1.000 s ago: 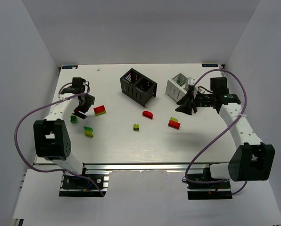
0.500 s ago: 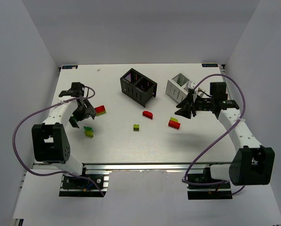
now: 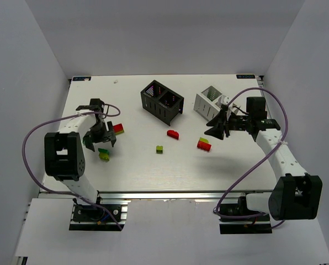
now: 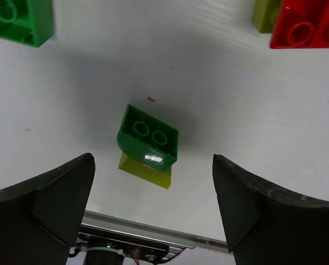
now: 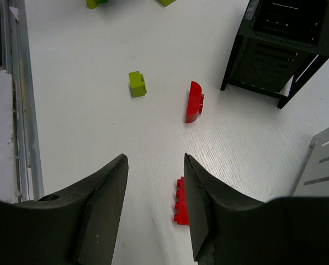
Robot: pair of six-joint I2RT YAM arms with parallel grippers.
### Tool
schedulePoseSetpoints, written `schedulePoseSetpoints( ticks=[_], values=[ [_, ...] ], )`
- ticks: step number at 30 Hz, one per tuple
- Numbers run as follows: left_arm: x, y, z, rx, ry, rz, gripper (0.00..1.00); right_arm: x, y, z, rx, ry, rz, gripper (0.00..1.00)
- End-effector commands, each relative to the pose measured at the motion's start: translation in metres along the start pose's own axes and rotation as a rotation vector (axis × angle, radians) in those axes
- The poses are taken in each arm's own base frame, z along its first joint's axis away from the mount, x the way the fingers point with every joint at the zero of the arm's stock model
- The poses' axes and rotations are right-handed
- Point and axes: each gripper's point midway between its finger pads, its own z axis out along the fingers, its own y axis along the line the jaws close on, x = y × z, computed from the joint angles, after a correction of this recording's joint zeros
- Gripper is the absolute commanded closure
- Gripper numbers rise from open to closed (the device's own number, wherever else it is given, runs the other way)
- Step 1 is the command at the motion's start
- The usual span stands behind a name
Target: Sort the legos into containers by color
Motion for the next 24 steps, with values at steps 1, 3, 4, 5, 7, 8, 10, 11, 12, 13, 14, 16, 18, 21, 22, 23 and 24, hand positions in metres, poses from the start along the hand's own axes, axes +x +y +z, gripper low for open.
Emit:
schedulePoseSetpoints(
  ticks=[1, 3, 4, 5, 7, 8, 10, 11, 12, 13, 14, 16, 18, 21, 22, 23, 24],
  values=[
    [-0.017, -0.01, -0.007, 0.024, -0.052, 0.139, 0.04, -0.008, 0.001, -0.004, 0.015, -0.022, -0.043, 0.49],
    [-0.016, -0.01, -0.003, 0.013, -0.039, 0.185, 0.04, -0.009, 0.0, -0.005, 0.018, -0.022, -0.045, 0.49],
    [-0.014, -0.009, -0.002, 0.007, -0.035, 0.198, 0.04, -0.009, 0.0, -0.005, 0.019, -0.022, -0.045, 0.49],
    [-0.014, -0.009, -0.002, 0.001, -0.035, 0.209, 0.04, -0.01, -0.001, -0.005, 0.022, -0.022, -0.045, 0.49],
    [-0.011, -0.008, 0.001, -0.003, -0.032, 0.24, 0.04, -0.01, -0.003, -0.006, 0.028, -0.025, -0.047, 0.49],
    [-0.009, -0.006, 0.002, -0.016, -0.033, 0.248, 0.04, -0.01, -0.004, -0.006, 0.029, -0.024, -0.044, 0.49],
    [-0.004, 0.0, 0.006, -0.05, -0.021, 0.267, 0.05, -0.011, -0.005, -0.006, 0.032, -0.025, -0.047, 0.49],
    [-0.002, 0.0, 0.007, -0.057, -0.018, 0.28, 0.06, -0.011, -0.005, -0.006, 0.033, -0.025, -0.044, 0.49],
    [-0.001, 0.001, 0.008, -0.064, -0.017, 0.291, 0.06, -0.011, -0.006, -0.006, 0.035, -0.024, -0.044, 0.49],
    [-0.002, 0.004, 0.01, -0.079, -0.024, 0.295, 0.06, -0.011, -0.006, -0.006, 0.033, -0.024, -0.039, 0.48],
    [-0.001, 0.002, 0.011, -0.074, -0.022, 0.302, 0.06, -0.011, -0.007, -0.007, 0.035, -0.025, -0.04, 0.48],
    [-0.002, 0.001, 0.015, -0.069, -0.018, 0.313, 0.07, -0.012, -0.007, -0.007, 0.037, -0.026, -0.037, 0.48],
    [-0.001, 0.0, 0.018, -0.07, -0.006, 0.317, 0.07, -0.013, -0.007, -0.007, 0.037, -0.027, -0.039, 0.48],
    [0.002, -0.002, 0.024, -0.072, 0.005, 0.322, 0.07, -0.014, -0.008, -0.008, 0.043, -0.025, -0.04, 0.48],
    [0.001, -0.002, 0.025, -0.071, 0.002, 0.321, 0.08, -0.015, -0.008, -0.009, 0.046, -0.026, -0.044, 0.48],
    [0.002, -0.003, 0.025, -0.071, 0.0, 0.322, 0.08, -0.014, -0.007, -0.009, 0.046, -0.024, -0.04, 0.48],
    [0.002, -0.004, 0.025, -0.068, -0.003, 0.322, 0.09, -0.015, -0.007, -0.009, 0.048, -0.023, -0.044, 0.49]
  ],
)
